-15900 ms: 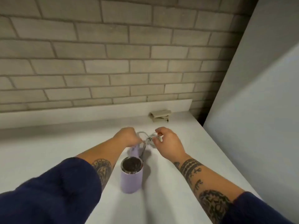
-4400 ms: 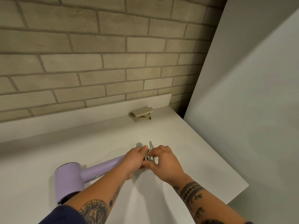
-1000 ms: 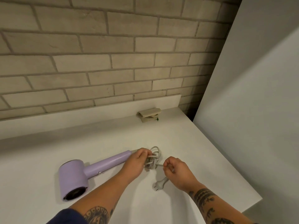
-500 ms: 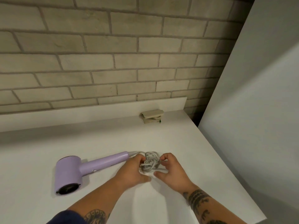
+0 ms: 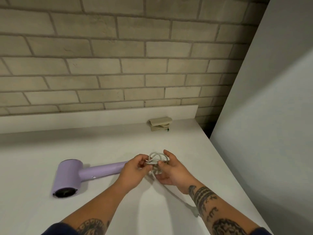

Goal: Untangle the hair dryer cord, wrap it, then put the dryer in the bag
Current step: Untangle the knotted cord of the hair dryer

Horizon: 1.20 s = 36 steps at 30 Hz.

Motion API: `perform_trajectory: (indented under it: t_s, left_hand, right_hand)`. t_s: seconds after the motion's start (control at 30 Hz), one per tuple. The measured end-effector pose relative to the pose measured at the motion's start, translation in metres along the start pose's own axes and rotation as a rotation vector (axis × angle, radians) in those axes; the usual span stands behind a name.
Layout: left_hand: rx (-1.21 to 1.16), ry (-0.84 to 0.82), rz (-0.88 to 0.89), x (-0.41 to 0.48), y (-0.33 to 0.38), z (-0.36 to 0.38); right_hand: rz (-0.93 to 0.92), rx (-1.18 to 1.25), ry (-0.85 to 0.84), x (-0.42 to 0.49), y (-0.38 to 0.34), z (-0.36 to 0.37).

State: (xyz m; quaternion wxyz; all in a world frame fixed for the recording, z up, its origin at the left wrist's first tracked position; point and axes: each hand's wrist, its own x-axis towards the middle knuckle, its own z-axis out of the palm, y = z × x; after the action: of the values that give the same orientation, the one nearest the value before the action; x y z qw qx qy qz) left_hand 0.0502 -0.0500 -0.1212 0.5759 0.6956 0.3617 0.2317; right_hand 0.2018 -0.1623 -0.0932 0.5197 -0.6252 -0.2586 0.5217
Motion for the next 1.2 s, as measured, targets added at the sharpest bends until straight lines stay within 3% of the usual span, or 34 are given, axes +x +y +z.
perform_trajectory:
  t_s: [0.23, 0.47, 0.73, 0.9, 1.2]
  left_hand:
    - [-0.290, -0.049, -0.145, 0.006, 0.021, -0.008]
    - [-0.148, -0.117, -0.135, 0.010, 0.034, -0.006]
    - [0.032, -0.153, -0.066, 0.017, 0.037, -0.002]
    - [0.103, -0.175, -0.060, 0.023, 0.041, -0.007]
    - [0.077, -0.202, -0.033, 0.026, 0.038, -0.012]
  right_hand:
    - [0.165, 0.269, -0.106, 0.003, -0.021, 0.004]
    - [0.239, 0.456, -0.107, -0.002, -0.028, 0.009]
    - [0.322, 0.236, -0.043, -0.015, -0.029, 0.008]
    - [0.094, -0.100, 0.243, -0.017, -0.037, 0.017]
    - [0.071, 0.068, 0.316, -0.010, -0.034, 0.031]
